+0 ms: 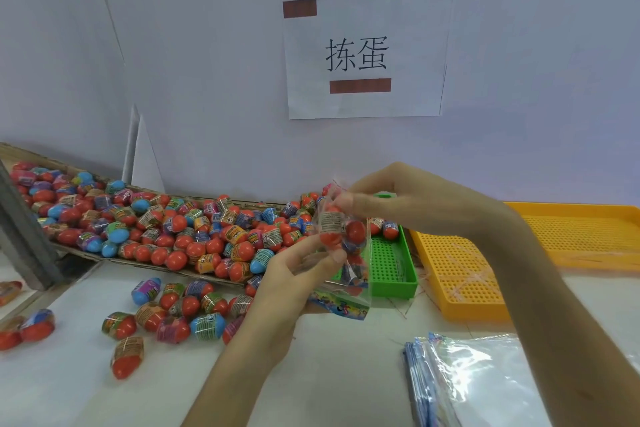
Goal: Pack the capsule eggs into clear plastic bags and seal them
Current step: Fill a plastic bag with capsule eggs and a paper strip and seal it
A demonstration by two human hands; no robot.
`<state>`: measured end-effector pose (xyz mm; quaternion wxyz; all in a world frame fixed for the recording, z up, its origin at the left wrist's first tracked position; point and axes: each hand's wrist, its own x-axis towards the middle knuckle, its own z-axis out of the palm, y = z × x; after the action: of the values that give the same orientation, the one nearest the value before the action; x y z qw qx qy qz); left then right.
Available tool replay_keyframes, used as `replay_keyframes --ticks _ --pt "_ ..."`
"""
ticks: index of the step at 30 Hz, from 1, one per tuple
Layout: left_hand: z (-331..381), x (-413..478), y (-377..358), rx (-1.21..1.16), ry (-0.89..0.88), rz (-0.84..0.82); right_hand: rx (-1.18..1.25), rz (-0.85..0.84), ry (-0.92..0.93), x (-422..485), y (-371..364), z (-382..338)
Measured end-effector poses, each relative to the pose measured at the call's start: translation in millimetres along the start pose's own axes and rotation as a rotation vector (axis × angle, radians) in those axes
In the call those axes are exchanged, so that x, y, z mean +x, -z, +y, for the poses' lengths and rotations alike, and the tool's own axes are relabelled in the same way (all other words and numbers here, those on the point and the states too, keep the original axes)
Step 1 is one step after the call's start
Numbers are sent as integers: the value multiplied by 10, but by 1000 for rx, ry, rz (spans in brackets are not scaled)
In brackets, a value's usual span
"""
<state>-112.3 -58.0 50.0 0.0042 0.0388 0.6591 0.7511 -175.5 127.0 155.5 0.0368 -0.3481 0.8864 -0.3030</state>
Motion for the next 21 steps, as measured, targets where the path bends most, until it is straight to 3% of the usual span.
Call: replay_keyframes --ticks 12,21 --pt "31 -21 -19 19 -35 -57 -224 212 45 0 -65 -54" --pt "23 -26 -26 95 -67 -56 -218 152 62 -16 -81 -122"
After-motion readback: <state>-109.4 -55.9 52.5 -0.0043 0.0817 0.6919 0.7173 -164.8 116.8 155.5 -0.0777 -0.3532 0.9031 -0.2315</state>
